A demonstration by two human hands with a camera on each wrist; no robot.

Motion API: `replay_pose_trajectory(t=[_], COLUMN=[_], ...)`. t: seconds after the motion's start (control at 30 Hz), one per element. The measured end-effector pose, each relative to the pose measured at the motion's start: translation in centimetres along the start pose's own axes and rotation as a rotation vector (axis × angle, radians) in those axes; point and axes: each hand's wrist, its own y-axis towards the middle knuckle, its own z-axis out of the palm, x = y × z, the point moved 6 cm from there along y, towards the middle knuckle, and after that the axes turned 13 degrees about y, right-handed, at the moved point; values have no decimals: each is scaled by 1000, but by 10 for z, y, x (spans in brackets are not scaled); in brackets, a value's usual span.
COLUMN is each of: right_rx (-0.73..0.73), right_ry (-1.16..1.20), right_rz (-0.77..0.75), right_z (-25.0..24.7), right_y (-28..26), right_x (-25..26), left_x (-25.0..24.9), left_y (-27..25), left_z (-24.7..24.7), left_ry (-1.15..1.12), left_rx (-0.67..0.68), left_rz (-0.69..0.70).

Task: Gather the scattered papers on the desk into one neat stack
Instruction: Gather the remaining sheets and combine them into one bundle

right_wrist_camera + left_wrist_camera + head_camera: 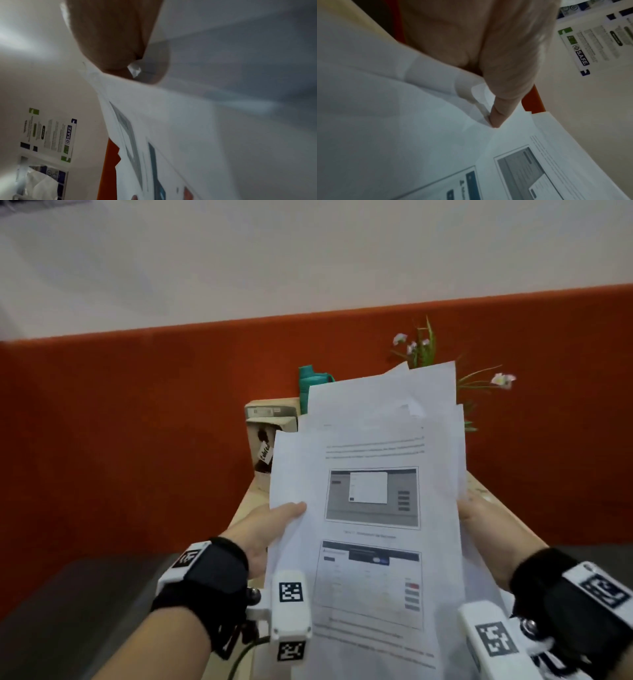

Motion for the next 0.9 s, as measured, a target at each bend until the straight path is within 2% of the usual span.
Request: replay_pose_trajectory(t=[0.07, 0.13, 0.23, 0.3, 0.4, 0.5, 0.63, 0.73, 0.8, 0.9], right_rx=[-28, -16, 97, 84, 10, 25, 82, 56, -92, -257], right_ry=[49, 48, -110, -194, -92, -80, -246, -338, -578, -1136], right_rz=[17, 50, 121, 106, 73, 64, 128, 245, 341, 533], right_z=[-4, -1, 4, 1, -10, -4, 17, 7, -29, -86], right_y=[-1, -2, -3, -2, 0, 3, 11, 13, 11, 4], right_x=[-1, -4, -17, -18, -12, -11, -24, -25, -20, -14], left_x=[4, 3, -5, -10, -1, 17, 30, 49, 67, 96], left_y=[3, 5, 0, -9, -16, -18, -20, -22, -33, -43], left_z=[2, 0, 0, -2, -12, -16, -19, -49, -75, -104], left_ry=[39, 14, -48, -69, -57, -19, 130, 129, 69, 90], left_rx=[-15, -70, -90, -60, 80, 176, 139, 70, 35, -14], left_rz=[-1, 55, 169, 199, 161, 75, 63, 27, -41, -169])
